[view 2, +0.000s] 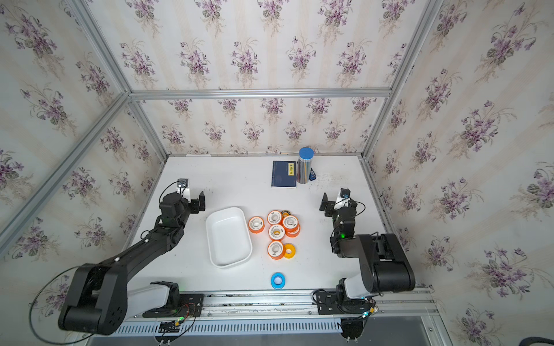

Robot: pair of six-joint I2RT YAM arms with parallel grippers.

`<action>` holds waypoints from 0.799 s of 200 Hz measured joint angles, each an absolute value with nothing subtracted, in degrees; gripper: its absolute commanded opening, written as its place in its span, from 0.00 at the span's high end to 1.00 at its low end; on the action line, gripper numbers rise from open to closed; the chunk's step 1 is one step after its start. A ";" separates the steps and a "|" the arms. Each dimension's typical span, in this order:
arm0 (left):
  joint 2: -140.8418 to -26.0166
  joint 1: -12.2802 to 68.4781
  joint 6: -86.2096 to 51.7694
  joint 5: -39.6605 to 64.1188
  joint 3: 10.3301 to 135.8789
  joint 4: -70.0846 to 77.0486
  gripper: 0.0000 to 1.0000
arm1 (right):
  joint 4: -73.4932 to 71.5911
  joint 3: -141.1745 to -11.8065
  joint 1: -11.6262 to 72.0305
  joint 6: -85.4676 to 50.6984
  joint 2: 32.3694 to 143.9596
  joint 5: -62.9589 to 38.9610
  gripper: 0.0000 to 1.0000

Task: Put the sealing tape into the storage box
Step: Adjust the storage box at the center of the board.

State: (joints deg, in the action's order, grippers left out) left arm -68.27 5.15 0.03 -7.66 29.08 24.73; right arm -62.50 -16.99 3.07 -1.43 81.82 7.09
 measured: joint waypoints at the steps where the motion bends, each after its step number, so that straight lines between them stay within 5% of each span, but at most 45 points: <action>1: -67.92 5.17 -0.12 -7.62 29.12 24.45 0.00 | -62.02 -17.26 3.07 -1.45 81.45 7.14 0.00; 46: -51.20 5.13 -15.20 -3.36 33.19 6.96 0.00 | -46.33 -20.62 3.11 -17.45 57.87 11.90 0.00; 74: -46.76 5.10 -23.14 4.29 38.22 -7.62 0.00 | -32.36 -19.86 2.22 -28.29 49.67 11.70 0.12; 160: -39.09 12.23 -34.70 11.94 31.33 -38.39 0.06 | -9.52 -19.44 2.35 -35.99 45.63 9.50 0.19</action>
